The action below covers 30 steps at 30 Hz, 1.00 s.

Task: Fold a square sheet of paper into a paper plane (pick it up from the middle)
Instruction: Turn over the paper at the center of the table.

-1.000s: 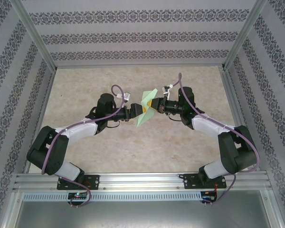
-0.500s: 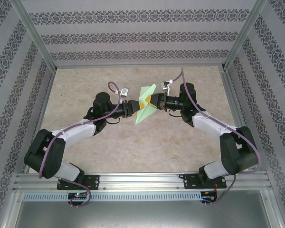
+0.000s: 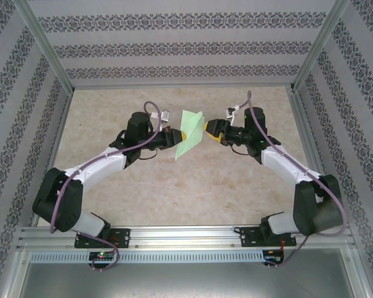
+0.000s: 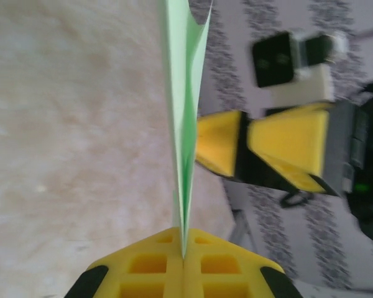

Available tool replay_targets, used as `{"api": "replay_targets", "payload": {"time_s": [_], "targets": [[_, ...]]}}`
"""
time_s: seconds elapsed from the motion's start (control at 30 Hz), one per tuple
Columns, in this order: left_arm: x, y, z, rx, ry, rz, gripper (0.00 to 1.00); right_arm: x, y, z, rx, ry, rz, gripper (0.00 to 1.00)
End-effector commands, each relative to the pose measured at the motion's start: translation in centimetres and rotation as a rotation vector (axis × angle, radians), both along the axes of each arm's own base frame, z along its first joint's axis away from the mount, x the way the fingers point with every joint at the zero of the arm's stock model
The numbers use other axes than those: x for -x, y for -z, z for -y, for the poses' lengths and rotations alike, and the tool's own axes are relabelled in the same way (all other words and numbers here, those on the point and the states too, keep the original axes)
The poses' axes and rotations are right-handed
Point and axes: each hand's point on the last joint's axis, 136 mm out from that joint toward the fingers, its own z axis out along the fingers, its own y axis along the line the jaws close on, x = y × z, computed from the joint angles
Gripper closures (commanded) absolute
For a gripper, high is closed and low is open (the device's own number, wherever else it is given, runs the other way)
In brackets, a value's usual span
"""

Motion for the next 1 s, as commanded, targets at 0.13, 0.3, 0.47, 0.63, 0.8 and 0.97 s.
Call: {"api": "replay_targets", "payload": {"time_s": [0.13, 0.3, 0.47, 0.63, 0.8, 0.97], "targets": [[-0.3, 5.6, -8.3, -0.904, -0.147, 0.060, 0.94, -0.1, 3.3, 4.8, 0.299, 0.201, 0.014, 0.22], [-0.8, 6.1, -10.6, -1.246, -0.244, 0.094, 0.94, -0.1, 4.4, 7.1, 0.397, 0.290, 0.002, 0.19], [-1.5, 6.7, -10.9, -1.549, -0.289, 0.144, 0.94, 0.3, 5.5, 8.9, 0.457, 0.356, -0.020, 0.19], [-2.0, 10.3, -7.7, -1.542, -0.212, 0.106, 0.86, 0.9, 7.2, 10.0, 0.476, 0.388, -0.065, 0.19], [-1.7, 13.6, -3.4, -1.331, -0.122, 0.018, 0.64, 1.6, 8.0, 11.1, 0.493, 0.419, -0.092, 0.19], [-1.8, 12.2, -0.6, -1.069, -0.062, -0.020, 0.43, 2.0, 8.1, 11.1, 0.490, 0.407, -0.100, 0.20]]}}
